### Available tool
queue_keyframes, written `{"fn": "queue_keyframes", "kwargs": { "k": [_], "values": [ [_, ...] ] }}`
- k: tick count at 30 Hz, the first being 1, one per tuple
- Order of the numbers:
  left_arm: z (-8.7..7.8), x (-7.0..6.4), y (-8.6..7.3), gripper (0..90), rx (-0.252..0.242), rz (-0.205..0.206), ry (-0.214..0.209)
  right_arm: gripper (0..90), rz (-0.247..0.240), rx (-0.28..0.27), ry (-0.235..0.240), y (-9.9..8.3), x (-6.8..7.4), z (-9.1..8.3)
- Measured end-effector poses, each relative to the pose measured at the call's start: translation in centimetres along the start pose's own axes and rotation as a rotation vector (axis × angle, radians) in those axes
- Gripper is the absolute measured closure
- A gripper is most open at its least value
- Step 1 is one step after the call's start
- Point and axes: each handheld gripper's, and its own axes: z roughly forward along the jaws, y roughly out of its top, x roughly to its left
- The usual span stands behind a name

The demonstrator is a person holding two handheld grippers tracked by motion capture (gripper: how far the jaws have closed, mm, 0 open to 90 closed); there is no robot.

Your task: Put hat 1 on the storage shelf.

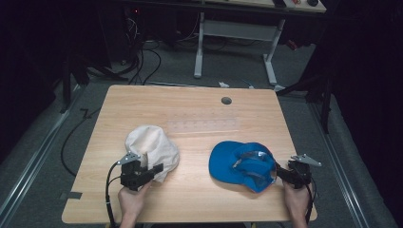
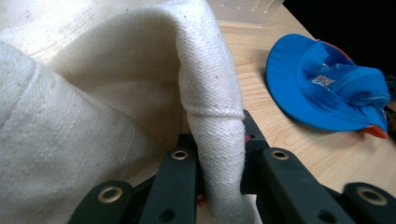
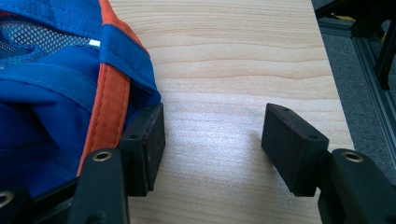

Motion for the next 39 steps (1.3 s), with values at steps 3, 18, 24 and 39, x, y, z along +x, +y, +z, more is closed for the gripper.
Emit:
{"fn": "queue_keyframes", "kwargs": {
  "k": [3, 18, 24, 39],
  "values": [
    [-0.2, 0.0, 0.1, 81.6, 0.0, 0.006, -0.009, 39.8, 0.0, 0.0, 0.0, 0.0, 0.0, 0.0],
    [-0.8, -0.4, 1.0, 81.8, 0.033, 0.061, -0.001, 39.5, -0.001, -0.001, 0.002, 0.0, 0.0, 0.0],
    [-1.0, -0.6, 1.2, 81.9, 0.04, 0.072, -0.004, 39.3, -0.001, -0.001, 0.003, 0.0, 0.0, 0.0],
    [-1.3, -1.1, 2.1, 82.1, 0.056, 0.113, 0.002, 39.0, -0.001, 0.0, 0.005, 0.0, 0.0, 0.0]
  ]
}}
